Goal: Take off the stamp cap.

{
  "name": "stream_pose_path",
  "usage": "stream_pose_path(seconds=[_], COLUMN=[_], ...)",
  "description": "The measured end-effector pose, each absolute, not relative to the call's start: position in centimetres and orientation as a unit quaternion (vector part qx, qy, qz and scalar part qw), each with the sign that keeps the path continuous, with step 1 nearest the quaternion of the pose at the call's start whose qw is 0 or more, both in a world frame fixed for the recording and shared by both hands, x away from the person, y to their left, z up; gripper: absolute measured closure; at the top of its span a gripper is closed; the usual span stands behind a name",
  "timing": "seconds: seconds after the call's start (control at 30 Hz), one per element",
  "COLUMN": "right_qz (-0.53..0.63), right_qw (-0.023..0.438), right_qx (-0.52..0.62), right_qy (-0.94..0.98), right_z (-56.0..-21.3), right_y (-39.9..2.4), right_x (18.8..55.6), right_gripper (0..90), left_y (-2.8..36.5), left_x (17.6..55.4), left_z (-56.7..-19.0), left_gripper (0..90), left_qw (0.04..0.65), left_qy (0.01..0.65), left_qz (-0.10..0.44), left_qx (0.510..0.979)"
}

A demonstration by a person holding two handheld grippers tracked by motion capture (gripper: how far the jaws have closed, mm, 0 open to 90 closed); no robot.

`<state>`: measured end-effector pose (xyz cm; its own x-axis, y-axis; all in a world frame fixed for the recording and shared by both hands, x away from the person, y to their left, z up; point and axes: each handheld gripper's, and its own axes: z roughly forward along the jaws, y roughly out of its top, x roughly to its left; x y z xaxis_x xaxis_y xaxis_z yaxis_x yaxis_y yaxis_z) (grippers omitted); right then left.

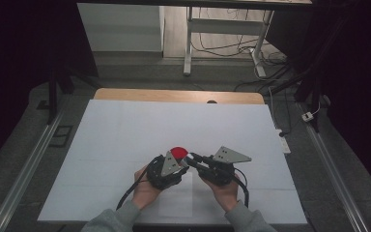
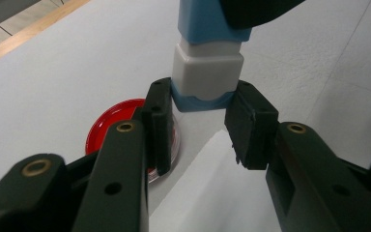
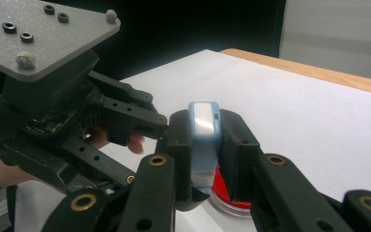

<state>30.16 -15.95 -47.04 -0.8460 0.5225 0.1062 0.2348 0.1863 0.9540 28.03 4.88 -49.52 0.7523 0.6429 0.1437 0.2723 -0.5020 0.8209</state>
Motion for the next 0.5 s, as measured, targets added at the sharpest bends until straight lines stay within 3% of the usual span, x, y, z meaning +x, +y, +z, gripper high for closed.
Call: stream_pose_path(seconds=[0.5], right_qz=[0.587], right_qw=[0.124], right_qx=[0.255], right_qy=[0.758], right_z=[-47.14], right_y=[-15.9], right_x=[30.09], right_gripper=[75.2], left_y=[4.79], left_x=[27.91], left_z=[-49.64], left_gripper=[64.4], left_qw=[0.412], left_qy=[0.27], left_qz=[0.229], left_qx=[0.84])
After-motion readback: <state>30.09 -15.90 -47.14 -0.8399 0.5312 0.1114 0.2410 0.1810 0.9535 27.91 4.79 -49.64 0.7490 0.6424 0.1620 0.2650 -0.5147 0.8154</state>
